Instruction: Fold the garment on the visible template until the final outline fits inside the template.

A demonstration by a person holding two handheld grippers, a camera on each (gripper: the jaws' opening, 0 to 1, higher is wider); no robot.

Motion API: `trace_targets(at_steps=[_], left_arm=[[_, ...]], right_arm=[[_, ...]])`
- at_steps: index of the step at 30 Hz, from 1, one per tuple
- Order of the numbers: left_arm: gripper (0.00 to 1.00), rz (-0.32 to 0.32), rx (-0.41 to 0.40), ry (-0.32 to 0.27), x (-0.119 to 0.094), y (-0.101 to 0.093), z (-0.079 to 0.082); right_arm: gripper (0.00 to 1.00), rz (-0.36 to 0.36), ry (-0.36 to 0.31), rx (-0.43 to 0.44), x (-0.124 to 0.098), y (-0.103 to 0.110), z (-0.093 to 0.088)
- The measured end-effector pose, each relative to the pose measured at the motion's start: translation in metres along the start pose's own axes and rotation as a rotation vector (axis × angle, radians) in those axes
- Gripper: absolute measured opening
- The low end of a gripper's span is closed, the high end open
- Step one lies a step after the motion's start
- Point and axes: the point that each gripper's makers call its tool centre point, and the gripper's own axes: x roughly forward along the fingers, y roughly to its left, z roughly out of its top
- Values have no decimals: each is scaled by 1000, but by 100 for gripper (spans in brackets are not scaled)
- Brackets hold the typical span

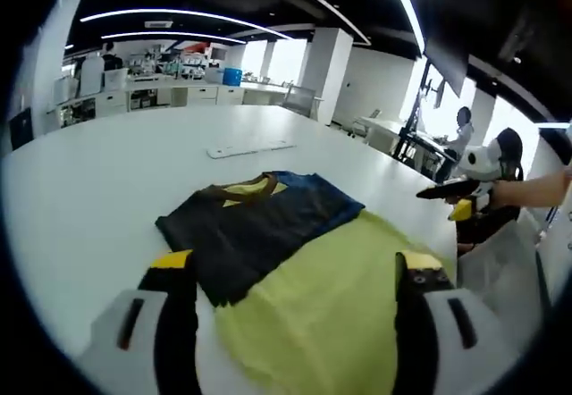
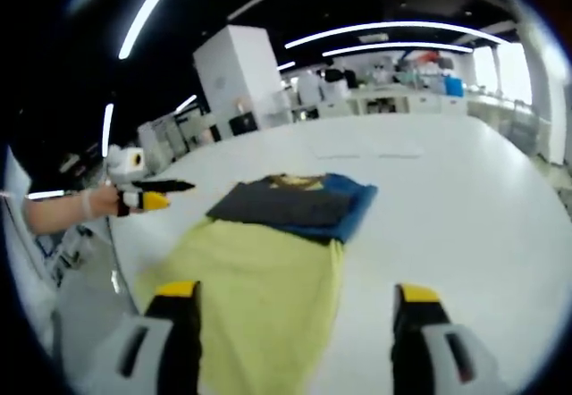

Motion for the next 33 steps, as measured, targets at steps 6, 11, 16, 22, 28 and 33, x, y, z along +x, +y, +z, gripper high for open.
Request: trace_targets(at_steps=[6,11,16,22,28,33], left_arm=[[89,23,-11,9,-27,8,-13],[88,26,0,26,-39,4,-25],[89,31,-33,46,-55,6,-43],[87,39,-70,91,-77,1,-77],[85,50,-97,109,-92,-5,-93],[85,46,-102,127,-98,-10,-102]], right_arm=[[88,-10,1,-8,-6,3,0],[88,-11,11,-22,-10,8,-1],[83,8,52,-11,-14,9,-15],[80,7,100,12,-25,7,-39],[77,16,138,20,-33,7,-53],[76,28,169,18,-33,7,-63]])
